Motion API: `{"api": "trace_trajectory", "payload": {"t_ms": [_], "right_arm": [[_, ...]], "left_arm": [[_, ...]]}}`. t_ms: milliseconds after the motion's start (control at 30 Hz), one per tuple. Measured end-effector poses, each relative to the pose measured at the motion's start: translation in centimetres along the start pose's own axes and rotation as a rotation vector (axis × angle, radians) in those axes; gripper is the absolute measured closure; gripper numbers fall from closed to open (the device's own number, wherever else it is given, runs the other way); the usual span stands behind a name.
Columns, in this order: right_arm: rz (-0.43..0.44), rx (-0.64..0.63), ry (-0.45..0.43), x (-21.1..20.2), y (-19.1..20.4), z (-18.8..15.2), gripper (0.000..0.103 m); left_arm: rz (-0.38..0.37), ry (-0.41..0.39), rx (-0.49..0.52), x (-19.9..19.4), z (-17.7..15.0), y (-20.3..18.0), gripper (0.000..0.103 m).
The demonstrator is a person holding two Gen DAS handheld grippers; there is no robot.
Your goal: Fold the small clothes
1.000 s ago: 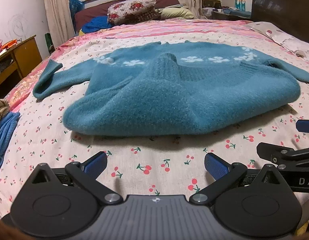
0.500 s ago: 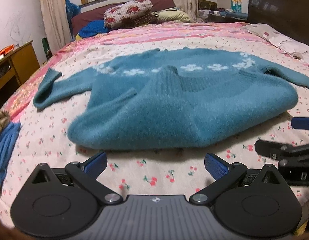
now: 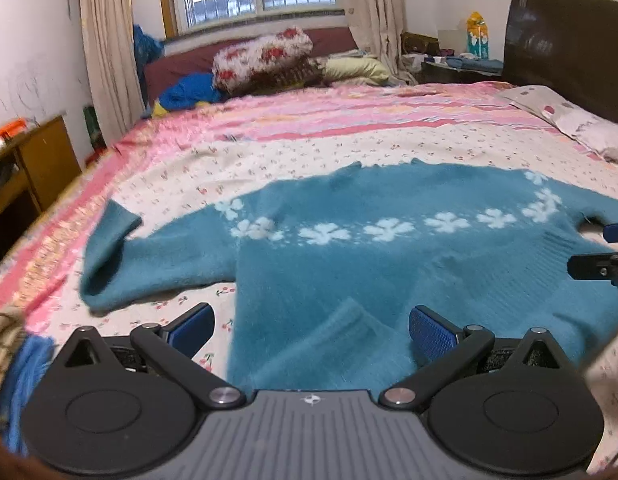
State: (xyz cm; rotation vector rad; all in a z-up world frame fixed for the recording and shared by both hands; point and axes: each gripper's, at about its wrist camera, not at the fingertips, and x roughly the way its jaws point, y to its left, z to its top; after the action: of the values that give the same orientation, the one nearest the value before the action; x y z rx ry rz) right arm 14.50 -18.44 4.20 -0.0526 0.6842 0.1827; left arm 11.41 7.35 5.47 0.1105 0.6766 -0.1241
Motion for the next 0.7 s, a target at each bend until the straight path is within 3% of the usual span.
{"api": "trace_trajectory", "payload": {"t_ms": [167,267,433,567,700], "right_arm": [[0.03,0.026,0.071,4.5,-2.8,2.1,0.011],[0.073,0.076,0.124,7.2,-4.7,3.3,0.011],[0.263,0.157,0.268,9.8,-7.1,3.5,0.011],[0.385,0.142,0.346,8.2,-7.4,2.2,0.011],[0.532,0.09,0.458,3.9,-6.0,0.7,0.01]], "left_arm": [[-0.073,0.05,-0.013,4.2,1.5,1.9,0.0],[-0.164,0.09,-0.032,6.0,2.0,2.4,0.0],[-0.36,0.185,-0.052,7.3,1.9,3.0,0.0],[-0.49,0.264,-0.068,6.5,0.6,3.3,0.005],[-0.57,0.292,-0.046,2.8,-0.9,3.0,0.009]]}}
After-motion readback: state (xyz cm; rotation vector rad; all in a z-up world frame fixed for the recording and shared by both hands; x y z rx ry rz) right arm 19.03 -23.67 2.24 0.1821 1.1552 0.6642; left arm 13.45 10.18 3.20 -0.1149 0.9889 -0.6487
